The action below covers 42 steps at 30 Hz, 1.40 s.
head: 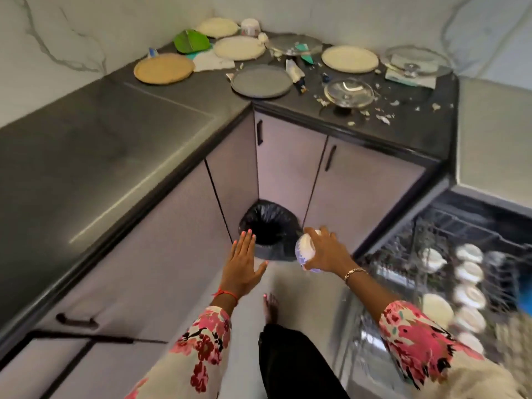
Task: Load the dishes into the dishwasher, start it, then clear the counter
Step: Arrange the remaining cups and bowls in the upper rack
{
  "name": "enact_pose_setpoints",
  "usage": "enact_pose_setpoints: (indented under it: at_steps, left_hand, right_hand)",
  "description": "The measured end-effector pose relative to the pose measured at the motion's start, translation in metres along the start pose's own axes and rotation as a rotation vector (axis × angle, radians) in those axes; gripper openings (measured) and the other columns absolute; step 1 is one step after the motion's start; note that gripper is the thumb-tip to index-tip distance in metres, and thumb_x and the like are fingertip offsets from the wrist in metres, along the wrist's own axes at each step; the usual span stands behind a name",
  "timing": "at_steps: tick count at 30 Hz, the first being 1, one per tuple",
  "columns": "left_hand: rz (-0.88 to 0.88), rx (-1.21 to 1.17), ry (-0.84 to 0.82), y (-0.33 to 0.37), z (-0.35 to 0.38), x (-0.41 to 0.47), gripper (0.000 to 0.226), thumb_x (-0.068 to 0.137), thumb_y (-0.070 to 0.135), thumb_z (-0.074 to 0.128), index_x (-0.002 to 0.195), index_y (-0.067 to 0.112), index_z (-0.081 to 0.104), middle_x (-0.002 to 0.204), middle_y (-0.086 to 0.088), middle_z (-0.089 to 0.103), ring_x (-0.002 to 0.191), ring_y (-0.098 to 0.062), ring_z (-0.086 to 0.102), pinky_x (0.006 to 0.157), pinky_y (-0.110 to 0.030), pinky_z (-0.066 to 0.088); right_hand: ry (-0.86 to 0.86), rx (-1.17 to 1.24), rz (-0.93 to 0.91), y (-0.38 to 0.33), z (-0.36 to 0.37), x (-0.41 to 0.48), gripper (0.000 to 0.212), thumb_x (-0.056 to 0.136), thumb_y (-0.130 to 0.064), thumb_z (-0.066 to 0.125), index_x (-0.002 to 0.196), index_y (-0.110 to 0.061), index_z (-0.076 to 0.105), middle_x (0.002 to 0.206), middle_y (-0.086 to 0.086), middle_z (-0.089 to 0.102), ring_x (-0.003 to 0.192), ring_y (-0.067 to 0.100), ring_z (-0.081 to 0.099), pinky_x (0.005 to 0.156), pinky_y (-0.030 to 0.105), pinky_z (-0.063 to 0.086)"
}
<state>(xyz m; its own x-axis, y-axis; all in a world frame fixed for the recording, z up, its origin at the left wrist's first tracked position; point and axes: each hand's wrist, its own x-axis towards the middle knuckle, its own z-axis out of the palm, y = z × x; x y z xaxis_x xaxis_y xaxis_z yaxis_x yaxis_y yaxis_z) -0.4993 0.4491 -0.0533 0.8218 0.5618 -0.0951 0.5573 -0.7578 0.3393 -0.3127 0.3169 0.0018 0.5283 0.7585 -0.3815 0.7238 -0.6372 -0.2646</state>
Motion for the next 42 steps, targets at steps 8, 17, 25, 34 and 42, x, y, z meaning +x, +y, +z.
enact_pose_setpoints:
  at_steps: [8,17,25,34,42]
  left_hand:
    - [0.116,0.004,-0.143,0.081,0.056,-0.121,0.074,0.097,0.049,0.033,0.15,0.009,0.002,0.159,-0.008,-0.004,0.147,-0.02,-0.008,0.112,-0.023,-0.016]
    - [0.363,0.031,-0.285,0.195,0.1,-0.163,0.073,0.098,0.046,0.035,0.15,0.008,0.001,0.159,-0.008,-0.006,0.147,-0.02,-0.01,0.114,-0.024,-0.014]
    - [0.446,0.037,-0.335,0.319,0.144,-0.176,0.074,0.097,0.044,0.039,0.15,0.007,0.003,0.159,-0.008,-0.005,0.147,-0.02,-0.008,0.114,-0.023,-0.012]
    - [0.425,0.126,-0.397,0.423,0.201,-0.178,0.071,0.098,0.041,0.037,0.151,0.007,0.003,0.159,-0.011,-0.005,0.147,-0.023,-0.008,0.119,-0.032,-0.005]
    - [0.438,0.218,-0.466,0.445,0.247,-0.157,0.06,0.1,0.024,0.035,0.15,0.008,0.005,0.16,-0.01,0.002,0.148,-0.023,-0.003,0.12,-0.035,-0.003]
  right_hand:
    - [-0.056,0.149,0.229,0.068,0.082,-0.162,0.092,0.065,-0.037,0.077,0.141,-0.028,0.028,0.14,0.011,0.029,0.124,0.038,0.037,0.093,0.041,0.042]
    - [0.029,0.223,0.442,0.162,0.116,-0.284,0.093,0.067,-0.035,0.078,0.143,-0.025,0.026,0.138,0.012,0.028,0.125,0.038,0.034,0.088,0.048,0.048]
    - [0.074,0.213,0.491,0.277,0.117,-0.351,0.09,0.069,-0.041,0.076,0.143,-0.027,0.026,0.144,0.012,0.023,0.124,0.036,0.034,0.09,0.045,0.047]
    - [0.039,0.142,0.495,0.397,0.112,-0.37,0.088,0.072,-0.039,0.075,0.144,-0.031,0.025,0.148,0.016,0.016,0.13,0.04,0.026,0.098,0.047,0.038]
    - [-0.043,0.007,0.404,0.447,0.123,-0.319,0.088,0.077,-0.035,0.071,0.146,-0.033,0.018,0.15,0.021,0.011,0.137,0.043,0.017,0.106,0.053,0.031]
